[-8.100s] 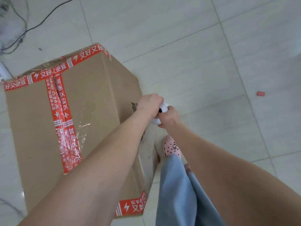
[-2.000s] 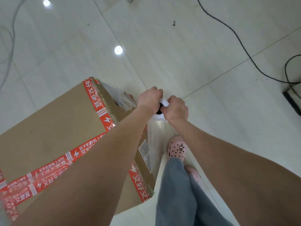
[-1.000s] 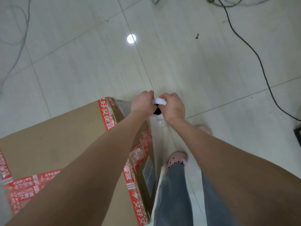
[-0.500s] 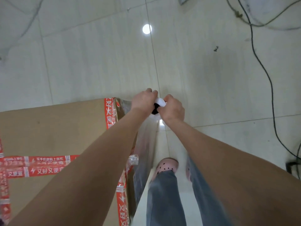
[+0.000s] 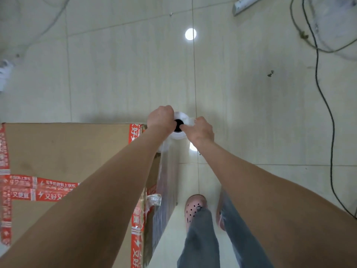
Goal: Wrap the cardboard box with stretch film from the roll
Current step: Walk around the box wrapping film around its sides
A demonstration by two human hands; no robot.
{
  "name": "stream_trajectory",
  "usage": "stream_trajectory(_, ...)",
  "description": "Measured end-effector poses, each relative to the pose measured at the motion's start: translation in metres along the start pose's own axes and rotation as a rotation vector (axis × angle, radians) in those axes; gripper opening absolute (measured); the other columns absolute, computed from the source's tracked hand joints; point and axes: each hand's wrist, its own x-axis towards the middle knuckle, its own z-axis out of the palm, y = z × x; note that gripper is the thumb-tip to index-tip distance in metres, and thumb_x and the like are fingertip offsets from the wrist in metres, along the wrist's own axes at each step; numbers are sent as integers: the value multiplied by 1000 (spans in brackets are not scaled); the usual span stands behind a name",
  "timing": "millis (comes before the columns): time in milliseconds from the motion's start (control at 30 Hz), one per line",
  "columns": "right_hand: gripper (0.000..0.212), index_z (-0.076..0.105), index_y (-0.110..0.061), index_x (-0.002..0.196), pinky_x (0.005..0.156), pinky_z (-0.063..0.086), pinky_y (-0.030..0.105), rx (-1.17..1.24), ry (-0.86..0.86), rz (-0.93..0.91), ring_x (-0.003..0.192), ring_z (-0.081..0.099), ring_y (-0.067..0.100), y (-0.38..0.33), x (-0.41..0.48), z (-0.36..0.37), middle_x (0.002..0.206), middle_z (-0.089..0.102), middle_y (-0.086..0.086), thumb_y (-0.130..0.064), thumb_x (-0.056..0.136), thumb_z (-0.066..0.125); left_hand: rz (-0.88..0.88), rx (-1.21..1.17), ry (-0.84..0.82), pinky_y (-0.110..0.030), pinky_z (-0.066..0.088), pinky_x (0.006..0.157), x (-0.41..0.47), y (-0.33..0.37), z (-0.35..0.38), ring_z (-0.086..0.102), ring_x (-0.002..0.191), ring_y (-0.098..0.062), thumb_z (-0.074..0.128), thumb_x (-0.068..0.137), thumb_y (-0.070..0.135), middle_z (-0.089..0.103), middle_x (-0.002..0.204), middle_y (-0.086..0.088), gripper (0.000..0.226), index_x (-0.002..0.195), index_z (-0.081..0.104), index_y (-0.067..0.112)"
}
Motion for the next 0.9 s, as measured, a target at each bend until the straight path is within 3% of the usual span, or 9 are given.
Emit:
stream_trajectory(100,33,51,-16,96,51,40,26,81,-23,7,79,65,26,-7,3,8,97,63,5,-33,75,69,123,38,-18,-35,40,64,3,-3,-4,58,92,-31,56,85,14,56,106,-11,30,114,48,9)
stream_trajectory(233,34,50,-14,96,51,35,26,50,-14,5,76,58,24,-17,7,16,96,62,5,-33,75,68,257,74,-36,-32,40,66,14,-8,-4,57,97,-30,55,84,12,52,113,-8,39,122,49,15)
stream_trajectory(333,41,48,-13,98,53,38,27,-17,-21,19,79,59,25,-24,10,20,95,59,4,-38,75,70,328,136,-36,-31,38,62,26,-13,-5,58,90,-29,55,83,11,52,109,-7,32,114,53,16)
stream_trajectory(433,30,51,-13,98,63,47,33,-146,31,-48,83,61,27,-37,11,23,93,61,5,-31,79,64,362,165,-25,-32,34,57,35,-20,-13,57,84,-29,54,82,10,53,102,-8,21,103,54,12)
stream_trajectory(633,18,59,-22,98,61,37,27,-341,115,-212,74,52,23,-81,20,30,83,59,0,-22,81,58,157,-34,-21,-32,38,63,53,-52,-24,57,90,-31,55,82,18,56,99,-9,19,100,54,11)
stream_trajectory(767,22,59,-20,106,67,43,30,-244,122,-280,89,59,26,-105,28,44,98,64,3,-13,85,53,-37,-184,-56,-30,39,64,64,-77,-30,58,89,-29,60,80,23,58,96,-8,15,88,50,16)
stream_trajectory(900,41,47,-15,116,74,45,35,-233,72,-105,101,57,31,-115,29,56,118,48,7,-28,82,65,-119,-184,-136,-29,39,65,72,-93,-34,59,92,-25,60,81,31,59,101,-4,17,91,52,20)
